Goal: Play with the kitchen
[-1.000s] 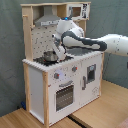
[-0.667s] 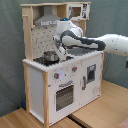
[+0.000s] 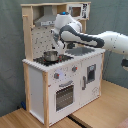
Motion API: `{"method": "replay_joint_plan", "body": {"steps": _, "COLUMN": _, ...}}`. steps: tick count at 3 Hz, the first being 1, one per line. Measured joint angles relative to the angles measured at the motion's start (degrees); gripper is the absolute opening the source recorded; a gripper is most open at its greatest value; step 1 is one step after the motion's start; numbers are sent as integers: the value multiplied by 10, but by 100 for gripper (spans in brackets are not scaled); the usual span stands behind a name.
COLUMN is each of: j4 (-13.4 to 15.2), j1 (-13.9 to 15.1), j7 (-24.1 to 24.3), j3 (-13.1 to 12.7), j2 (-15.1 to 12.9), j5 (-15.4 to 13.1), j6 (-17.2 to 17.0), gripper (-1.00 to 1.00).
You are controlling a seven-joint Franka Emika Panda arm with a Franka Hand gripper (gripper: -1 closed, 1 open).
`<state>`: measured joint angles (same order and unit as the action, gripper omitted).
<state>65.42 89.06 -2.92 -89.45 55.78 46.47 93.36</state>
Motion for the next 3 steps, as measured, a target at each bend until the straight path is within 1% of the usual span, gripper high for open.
{"method": "replay_joint_plan", "body": {"steps": 1, "j4": -27, "j1": -5, "j7": 0, "j3": 27, "j2": 0, "j5": -42, "j6": -27, "gripper": 100}}
{"method": "replay_joint_plan", "body": {"steps": 2, "j4": -49, "j1": -22, "j7": 2, "j3": 45, "j2": 0, "j5": -92, "j6": -55, "gripper": 100}}
{"method": "replay_joint_plan", "body": {"steps": 3, "j4": -50, "j1": -50, "j7": 7, "j3": 47, "j2": 2, "j5": -144, "j6": -67, "gripper": 100}}
